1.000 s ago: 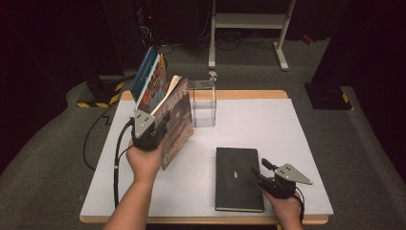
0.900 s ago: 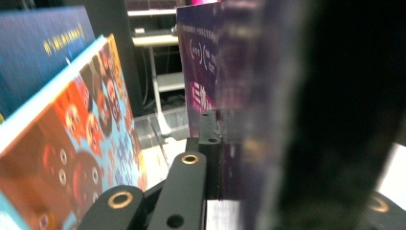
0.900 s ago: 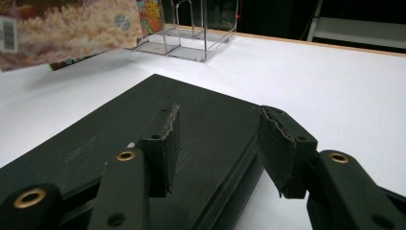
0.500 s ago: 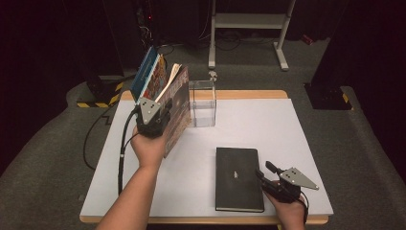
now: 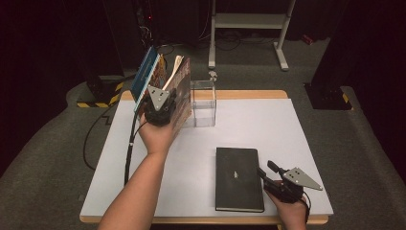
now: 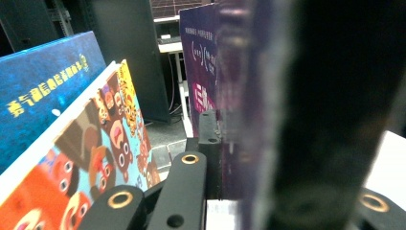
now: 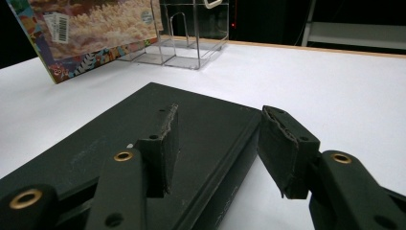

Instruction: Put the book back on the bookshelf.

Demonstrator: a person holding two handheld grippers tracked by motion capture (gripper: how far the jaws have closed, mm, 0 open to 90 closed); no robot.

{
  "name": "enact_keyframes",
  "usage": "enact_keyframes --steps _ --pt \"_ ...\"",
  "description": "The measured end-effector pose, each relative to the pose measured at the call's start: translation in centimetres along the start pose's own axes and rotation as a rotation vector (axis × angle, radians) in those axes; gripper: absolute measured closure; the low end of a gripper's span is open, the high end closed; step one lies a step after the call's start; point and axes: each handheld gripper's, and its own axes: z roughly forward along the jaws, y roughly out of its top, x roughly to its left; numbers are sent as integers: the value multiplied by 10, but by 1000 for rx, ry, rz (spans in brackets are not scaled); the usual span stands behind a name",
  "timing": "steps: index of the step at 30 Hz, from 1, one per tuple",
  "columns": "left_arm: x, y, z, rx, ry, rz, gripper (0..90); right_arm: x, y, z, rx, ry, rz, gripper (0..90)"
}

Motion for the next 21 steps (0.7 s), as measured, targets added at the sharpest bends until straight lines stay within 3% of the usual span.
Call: enact_keyframes --steps 13,21 --pt "5 -6 27 2 47 15 837 0 -1 0 -3 11 -2 484" --pt "9 -19 48 20 65 18 837 1 -1 1 -5 15 -2 484"
